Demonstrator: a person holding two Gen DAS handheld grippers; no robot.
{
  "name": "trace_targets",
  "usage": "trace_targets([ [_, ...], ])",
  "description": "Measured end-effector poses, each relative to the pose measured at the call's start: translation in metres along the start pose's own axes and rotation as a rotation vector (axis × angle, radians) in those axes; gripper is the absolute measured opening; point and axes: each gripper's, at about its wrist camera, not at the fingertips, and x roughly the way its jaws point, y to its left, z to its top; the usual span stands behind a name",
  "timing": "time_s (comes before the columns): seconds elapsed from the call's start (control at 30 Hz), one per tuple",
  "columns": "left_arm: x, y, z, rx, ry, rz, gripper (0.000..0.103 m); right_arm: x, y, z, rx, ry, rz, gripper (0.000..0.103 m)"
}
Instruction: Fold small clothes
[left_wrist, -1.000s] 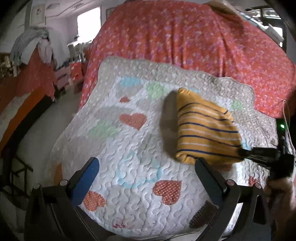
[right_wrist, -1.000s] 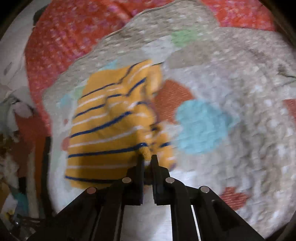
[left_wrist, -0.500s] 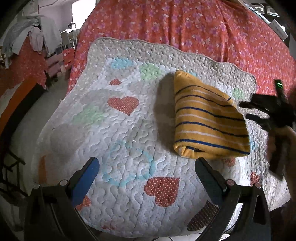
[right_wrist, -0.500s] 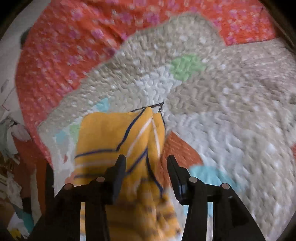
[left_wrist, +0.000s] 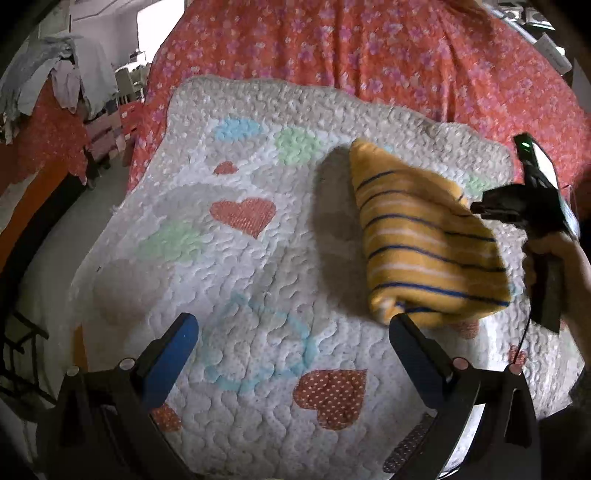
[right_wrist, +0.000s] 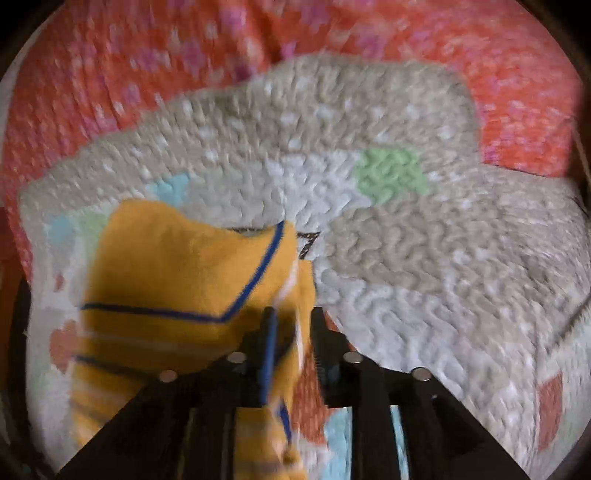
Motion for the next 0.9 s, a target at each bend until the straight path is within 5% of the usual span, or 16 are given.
trace_targets([
  [0.17,-0.03,-0.013,0.005,0.025,-0.108,-0.031,0.103,-0.076,-0.012,-0.057,0.014,-0.104,0.088,0.052],
  [0.33,-0.043,-0.036,0.019,0.069,-0.149,-0.064,0.103,-0.1,-0.002,-0.135,-0.048,-0.089,0.069,0.056],
  [0.5,-0.025,-0.044,0.009,0.06,-0.029,-0.071,0.103,-0.099,-0.001,-0.188,-0.051,-0.014,0.072,0.056],
  [0.7,-0.001,-0.048,-0.036,0.062,0.147,-0.09,0.103,-0.1,-0.004,-0.208,-0.063,-0.002,0.034,0.056],
  [0.9,-0.003,-0.059,-0.05,0.11,0.163,-0.093,0.103,-0.104,-0.02,-0.21,-0.018,-0.008,0.002,0.056],
])
